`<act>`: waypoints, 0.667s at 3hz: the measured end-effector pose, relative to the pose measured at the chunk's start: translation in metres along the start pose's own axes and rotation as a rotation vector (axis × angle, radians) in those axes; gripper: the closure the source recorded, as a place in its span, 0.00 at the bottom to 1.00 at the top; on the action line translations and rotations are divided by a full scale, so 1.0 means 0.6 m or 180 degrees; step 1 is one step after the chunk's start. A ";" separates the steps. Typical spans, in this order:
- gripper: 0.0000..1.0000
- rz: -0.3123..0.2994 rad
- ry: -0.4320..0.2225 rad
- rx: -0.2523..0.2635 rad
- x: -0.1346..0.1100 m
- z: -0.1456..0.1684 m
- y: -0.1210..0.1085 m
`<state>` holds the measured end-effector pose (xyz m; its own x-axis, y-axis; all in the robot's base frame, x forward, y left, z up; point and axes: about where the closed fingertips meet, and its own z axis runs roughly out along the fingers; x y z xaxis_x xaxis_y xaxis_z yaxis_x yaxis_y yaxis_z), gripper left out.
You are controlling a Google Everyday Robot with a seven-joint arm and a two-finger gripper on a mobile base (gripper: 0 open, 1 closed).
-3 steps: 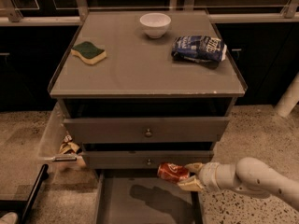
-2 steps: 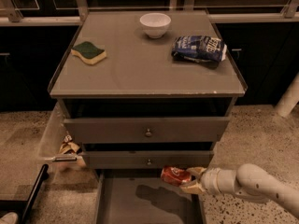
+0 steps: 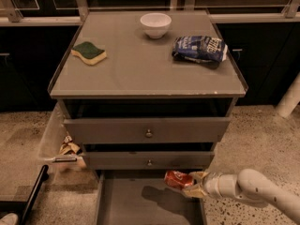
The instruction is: Place coke can into bottom drawer
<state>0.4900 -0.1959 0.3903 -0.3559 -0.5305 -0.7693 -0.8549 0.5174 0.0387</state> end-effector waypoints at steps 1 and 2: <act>1.00 0.0061 0.0021 -0.0054 0.020 0.031 0.000; 1.00 0.0139 0.0156 -0.0110 0.093 0.106 -0.013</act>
Offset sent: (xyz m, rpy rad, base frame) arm 0.0147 0.0151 -0.1867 -0.0253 0.1644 -0.0064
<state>0.5006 -0.1870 0.3066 -0.4104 -0.5406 -0.7344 -0.8504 0.5178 0.0940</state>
